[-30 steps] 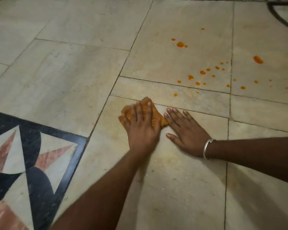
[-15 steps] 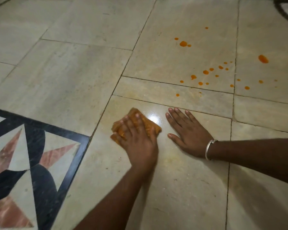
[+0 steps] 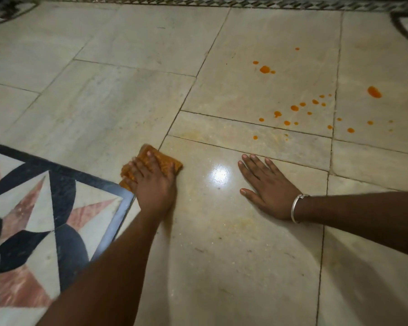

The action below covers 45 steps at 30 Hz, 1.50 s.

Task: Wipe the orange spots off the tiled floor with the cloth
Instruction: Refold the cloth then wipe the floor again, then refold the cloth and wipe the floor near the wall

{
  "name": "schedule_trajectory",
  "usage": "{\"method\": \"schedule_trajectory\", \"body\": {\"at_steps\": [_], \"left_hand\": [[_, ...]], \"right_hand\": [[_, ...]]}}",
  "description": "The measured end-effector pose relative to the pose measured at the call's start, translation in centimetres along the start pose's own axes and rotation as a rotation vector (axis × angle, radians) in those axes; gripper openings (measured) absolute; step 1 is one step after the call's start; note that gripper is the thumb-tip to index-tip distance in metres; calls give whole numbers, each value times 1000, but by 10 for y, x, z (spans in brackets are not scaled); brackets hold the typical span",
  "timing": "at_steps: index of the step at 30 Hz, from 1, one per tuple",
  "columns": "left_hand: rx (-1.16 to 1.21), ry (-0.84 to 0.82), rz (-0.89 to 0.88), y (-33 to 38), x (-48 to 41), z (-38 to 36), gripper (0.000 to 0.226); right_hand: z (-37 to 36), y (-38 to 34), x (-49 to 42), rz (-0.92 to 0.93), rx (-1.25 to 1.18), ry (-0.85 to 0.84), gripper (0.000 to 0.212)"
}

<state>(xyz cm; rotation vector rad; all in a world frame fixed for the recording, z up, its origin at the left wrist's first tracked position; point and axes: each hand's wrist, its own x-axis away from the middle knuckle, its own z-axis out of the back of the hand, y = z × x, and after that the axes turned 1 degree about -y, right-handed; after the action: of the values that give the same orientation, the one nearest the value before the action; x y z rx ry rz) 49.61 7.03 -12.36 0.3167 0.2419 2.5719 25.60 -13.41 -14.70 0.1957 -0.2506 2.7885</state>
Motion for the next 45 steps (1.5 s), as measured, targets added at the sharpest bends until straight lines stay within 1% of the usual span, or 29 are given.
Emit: {"method": "schedule_trajectory", "body": {"at_steps": [2,4,7,8,9,10,11,12,13,14,16,18,19,20,21,22,23,25,26,28,29,31,33,35,37,39,40,42,45], "left_hand": [[-84,-60,8,8,33,5,103],[-179,-160,34,25,58,11,102],[-345,-290,67,47,83,18,87],[-402,-321,64,52,92,21,85],[-426,-336,51,59,99,24,81],[-417,-335,24,66,104,28,72],[-365,-309,-21,71,107,30,55],[-284,-287,-76,78,108,36,38],[-176,-308,-127,87,107,44,28],[-22,-368,-135,91,104,52,28],[465,-564,-87,104,97,67,35],[909,-803,-55,111,96,76,32],[1075,-895,-24,111,95,76,37],[1193,-967,8,118,96,77,45],[1272,-1022,13,125,98,77,47],[1330,-1066,-21,136,100,77,43],[1344,-1072,-72,148,102,78,37],[1280,-1017,-187,172,104,79,31],[1232,-971,-247,184,104,79,35],[1104,-802,-347,213,102,80,49],[1054,-724,-383,224,100,82,49],[999,-645,-456,256,94,90,37],[990,-630,-513,290,85,103,26],[1004,-614,-552,322,74,121,19],[1030,-579,-565,353,63,136,18],[990,-501,-570,387,52,141,22],[951,-434,-570,402,45,138,25],[841,-319,-582,436,39,127,30],[689,-210,-600,466,43,101,26]], "right_hand": [[4,0,-1,5,1,-33,76],[7,0,-2,5,9,-87,80],[22,0,-6,4,-24,-197,93],[30,-1,-7,0,-37,-234,95],[39,-1,-8,-7,-55,-271,91],[48,-2,-9,-18,-82,-311,84],[52,-4,-11,-22,-122,-345,78],[59,-4,-9,-41,-167,-361,77],[67,-5,-5,-64,-221,-380,78],[72,-9,-3,-85,-297,-408,80],[88,-11,13,-139,-481,-418,82],[106,-10,29,-185,-796,-462,71],[114,-10,35,-210,-986,-464,63],[123,-7,44,-246,-1116,-432,55],[133,-2,52,-283,-1182,-374,47],[141,6,59,-333,-1202,-294,40],[151,13,66,-380,-1199,-214,34],[169,30,79,-460,-1150,-78,27],[179,38,86,-485,-1127,-34,26],[203,56,102,-512,-1104,29,26],[213,64,106,-505,-1097,47,27],[236,80,116,-505,-1089,102,30],[254,97,121,-519,-1125,186,37],[268,114,118,-544,-1164,331,44],[276,131,107,-583,-1161,533,48],[278,150,96,-655,-1132,722,52],[276,159,92,-690,-1078,797,51],[266,179,89,-760,-943,905,43],[245,197,98,-867,-848,972,43]]}}
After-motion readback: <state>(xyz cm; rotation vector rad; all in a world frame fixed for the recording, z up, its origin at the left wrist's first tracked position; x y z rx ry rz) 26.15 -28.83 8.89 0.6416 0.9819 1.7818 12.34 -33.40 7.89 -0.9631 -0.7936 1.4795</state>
